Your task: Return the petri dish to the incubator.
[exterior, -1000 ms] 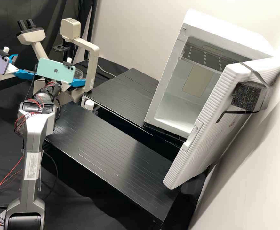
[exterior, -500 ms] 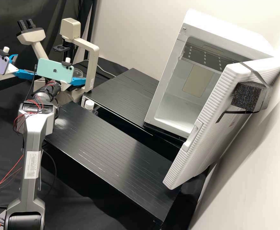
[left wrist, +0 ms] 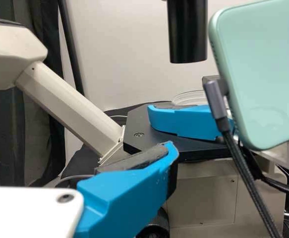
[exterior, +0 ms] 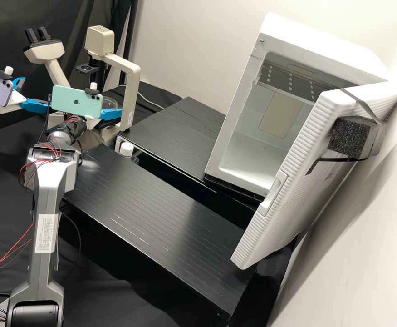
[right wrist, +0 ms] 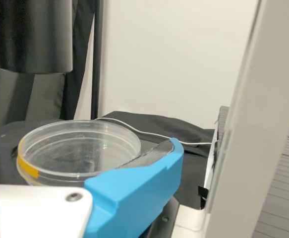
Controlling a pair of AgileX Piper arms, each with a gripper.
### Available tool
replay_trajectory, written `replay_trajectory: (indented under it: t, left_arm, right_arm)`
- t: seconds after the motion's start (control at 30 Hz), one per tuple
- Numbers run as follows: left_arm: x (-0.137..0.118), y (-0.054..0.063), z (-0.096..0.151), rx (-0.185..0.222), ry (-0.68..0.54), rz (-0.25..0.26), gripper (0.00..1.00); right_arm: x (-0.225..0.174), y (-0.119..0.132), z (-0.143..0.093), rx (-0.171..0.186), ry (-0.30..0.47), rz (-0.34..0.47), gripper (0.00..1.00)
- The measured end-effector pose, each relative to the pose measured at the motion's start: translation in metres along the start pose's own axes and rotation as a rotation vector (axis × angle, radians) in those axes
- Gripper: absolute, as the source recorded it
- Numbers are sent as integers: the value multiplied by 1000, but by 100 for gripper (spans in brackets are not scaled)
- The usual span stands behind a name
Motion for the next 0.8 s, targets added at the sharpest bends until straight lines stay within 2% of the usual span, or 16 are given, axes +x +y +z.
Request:
replay_trajectory:
  t: [0.2, 0.6, 0.8]
  left_arm:
    - [0, 0, 0, 0, 0, 0, 100]
    - [0, 0, 0, 0, 0, 0, 100]
    - [0, 0, 0, 0, 0, 0, 100]
  right_arm:
    - [0, -1, 0, 1, -2, -8, 0]
    - [0, -2, 2, 32, -27, -22, 0]
    - [0, -2, 2, 27, -29, -22, 0]
